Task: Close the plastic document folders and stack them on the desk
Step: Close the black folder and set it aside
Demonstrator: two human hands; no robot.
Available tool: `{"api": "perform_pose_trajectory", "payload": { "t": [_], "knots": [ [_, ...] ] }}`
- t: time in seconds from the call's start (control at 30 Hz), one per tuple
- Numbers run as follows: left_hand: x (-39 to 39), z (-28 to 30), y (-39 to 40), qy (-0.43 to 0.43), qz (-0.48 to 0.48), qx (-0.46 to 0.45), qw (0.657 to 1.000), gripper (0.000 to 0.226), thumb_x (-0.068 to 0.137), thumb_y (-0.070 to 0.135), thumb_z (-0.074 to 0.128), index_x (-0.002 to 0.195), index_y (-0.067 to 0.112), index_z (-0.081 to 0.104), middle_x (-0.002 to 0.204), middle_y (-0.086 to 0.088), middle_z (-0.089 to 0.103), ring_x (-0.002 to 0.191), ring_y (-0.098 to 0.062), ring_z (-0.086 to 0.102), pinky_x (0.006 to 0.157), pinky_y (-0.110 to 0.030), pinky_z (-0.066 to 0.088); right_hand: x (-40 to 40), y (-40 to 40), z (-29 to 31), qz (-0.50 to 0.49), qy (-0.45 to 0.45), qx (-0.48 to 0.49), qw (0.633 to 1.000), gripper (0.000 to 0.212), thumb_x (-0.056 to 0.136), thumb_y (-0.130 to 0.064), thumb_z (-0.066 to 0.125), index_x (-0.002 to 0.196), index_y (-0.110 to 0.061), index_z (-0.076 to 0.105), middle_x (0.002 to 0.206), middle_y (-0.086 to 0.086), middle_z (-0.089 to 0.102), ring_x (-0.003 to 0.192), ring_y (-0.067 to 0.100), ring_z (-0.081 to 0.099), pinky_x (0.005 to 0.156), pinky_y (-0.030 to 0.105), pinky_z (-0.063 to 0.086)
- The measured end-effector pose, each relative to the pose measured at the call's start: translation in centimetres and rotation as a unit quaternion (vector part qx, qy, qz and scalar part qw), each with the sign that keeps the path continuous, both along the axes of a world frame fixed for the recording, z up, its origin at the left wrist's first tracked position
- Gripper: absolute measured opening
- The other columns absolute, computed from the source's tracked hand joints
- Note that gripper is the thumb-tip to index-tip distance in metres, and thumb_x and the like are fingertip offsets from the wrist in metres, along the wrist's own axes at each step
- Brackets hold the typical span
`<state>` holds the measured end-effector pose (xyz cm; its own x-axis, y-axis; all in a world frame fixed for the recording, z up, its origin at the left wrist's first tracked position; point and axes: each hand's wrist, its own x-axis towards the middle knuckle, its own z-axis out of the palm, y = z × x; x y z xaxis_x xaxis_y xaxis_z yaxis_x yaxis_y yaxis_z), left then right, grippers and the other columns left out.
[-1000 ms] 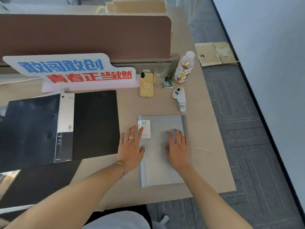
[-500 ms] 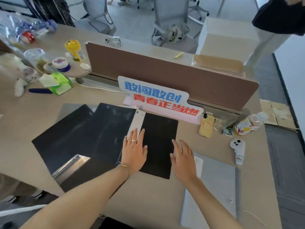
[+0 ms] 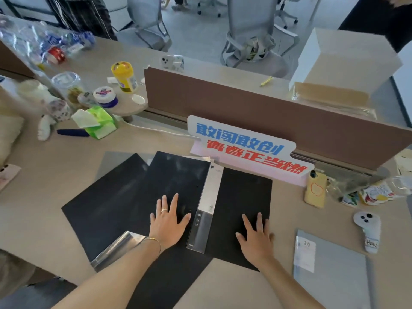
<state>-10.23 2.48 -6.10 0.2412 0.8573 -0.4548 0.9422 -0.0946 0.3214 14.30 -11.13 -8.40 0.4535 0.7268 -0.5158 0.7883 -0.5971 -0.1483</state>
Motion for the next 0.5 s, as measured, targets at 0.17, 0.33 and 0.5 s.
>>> {"api": "perform_pose_trajectory", "payload": {
  "t": [0.17, 0.33, 0.5],
  "knots": [
    [1.3, -0.7, 0.0, 0.011, 0.009, -0.02, 1.0, 0.088, 0.089, 0.08, 0.025, 0.16, 0.039, -0.008, 0.17, -0.014, -0.007, 0.157, -0.035, -0.01, 0.124, -0.059, 0.001, -1.2, 1.0, -0.5, 0.0, -0.008, 0.001, 1.0, 0.068, 0.095, -0.064, 0.03, 0.155, -0.042, 0.008, 0.167, 0.009, -0.007, 0.152, 0.038, -0.003, 0.122, 0.051, 0.011],
    [4.2, -0.3, -0.3, 0.009, -0.004, -0.05, 0.999, 0.102, 0.079, 0.089, 0.028, 0.159, 0.039, -0.012, 0.17, -0.018, -0.003, 0.156, -0.041, -0.005, 0.123, -0.06, 0.01, -1.2, 1.4, -0.3, -0.018, -0.004, -0.002, 1.0, 0.068, 0.093, -0.068, 0.027, 0.154, -0.045, 0.013, 0.168, 0.007, -0.002, 0.153, 0.036, -0.001, 0.123, 0.047, 0.01],
    [5.5, -0.8, -1.1, -0.013, 0.001, -0.07, 0.997, 0.112, 0.071, 0.092, 0.039, 0.154, 0.043, -0.018, 0.17, -0.014, 0.003, 0.152, -0.041, 0.025, 0.114, -0.054, 0.04, -1.6, 1.3, -0.2, -0.049, 0.023, 0.014, 0.998, 0.072, 0.091, -0.072, 0.025, 0.155, -0.043, 0.009, 0.168, 0.004, -0.001, 0.154, 0.032, 0.0, 0.123, 0.044, 0.01]
  ]
}}
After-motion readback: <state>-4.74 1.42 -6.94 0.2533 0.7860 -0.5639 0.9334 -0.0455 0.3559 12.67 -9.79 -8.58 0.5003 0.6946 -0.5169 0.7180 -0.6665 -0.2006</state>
